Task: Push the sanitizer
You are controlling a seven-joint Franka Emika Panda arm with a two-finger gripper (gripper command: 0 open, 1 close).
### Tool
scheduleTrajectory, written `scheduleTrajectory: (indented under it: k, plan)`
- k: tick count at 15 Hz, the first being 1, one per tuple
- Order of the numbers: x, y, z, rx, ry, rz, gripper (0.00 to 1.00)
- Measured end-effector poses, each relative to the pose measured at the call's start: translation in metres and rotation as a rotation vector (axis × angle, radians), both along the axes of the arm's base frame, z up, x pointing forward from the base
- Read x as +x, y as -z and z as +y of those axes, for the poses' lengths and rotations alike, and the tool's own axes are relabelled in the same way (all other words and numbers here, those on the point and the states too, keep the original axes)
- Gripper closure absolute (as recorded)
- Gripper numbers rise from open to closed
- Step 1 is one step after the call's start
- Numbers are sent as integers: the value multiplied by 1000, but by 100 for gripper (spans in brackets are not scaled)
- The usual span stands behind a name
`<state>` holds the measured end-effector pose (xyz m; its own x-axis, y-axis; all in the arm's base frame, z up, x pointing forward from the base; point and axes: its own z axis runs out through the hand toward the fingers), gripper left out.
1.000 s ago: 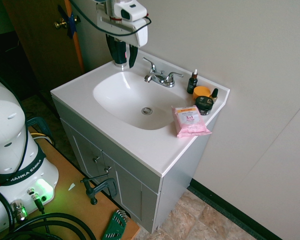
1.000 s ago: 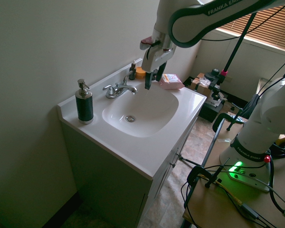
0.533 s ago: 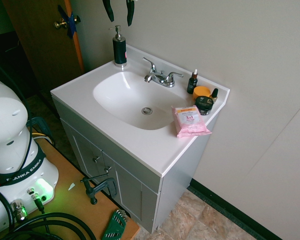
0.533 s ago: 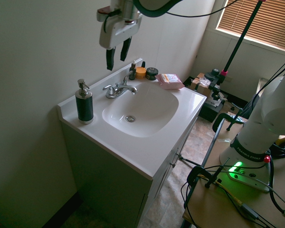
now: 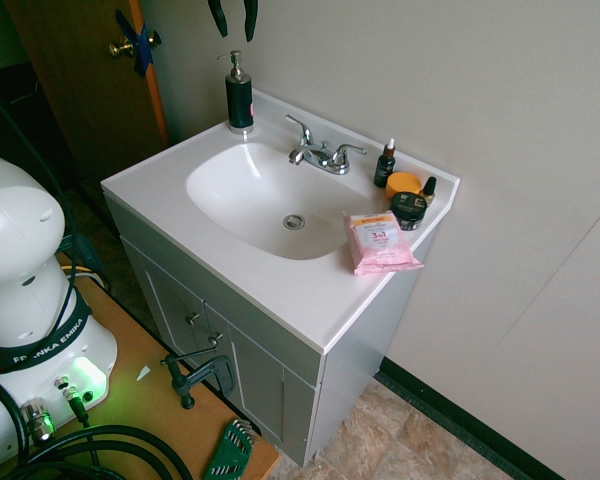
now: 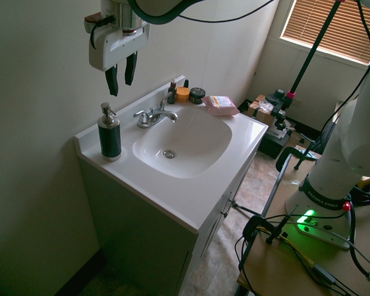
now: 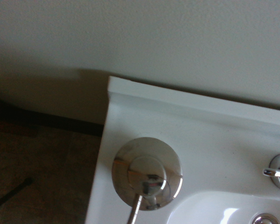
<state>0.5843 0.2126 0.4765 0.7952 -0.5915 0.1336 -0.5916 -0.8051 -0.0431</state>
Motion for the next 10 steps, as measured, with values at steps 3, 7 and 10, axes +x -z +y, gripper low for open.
scheduleTrajectory:
  k: [3,7,10]
  plan:
    - [9,6,12,-4,-7,3,100]
    - [16,8,26,-6,-14,10,100]
    - [21,18,31,-11,-15,22,100]
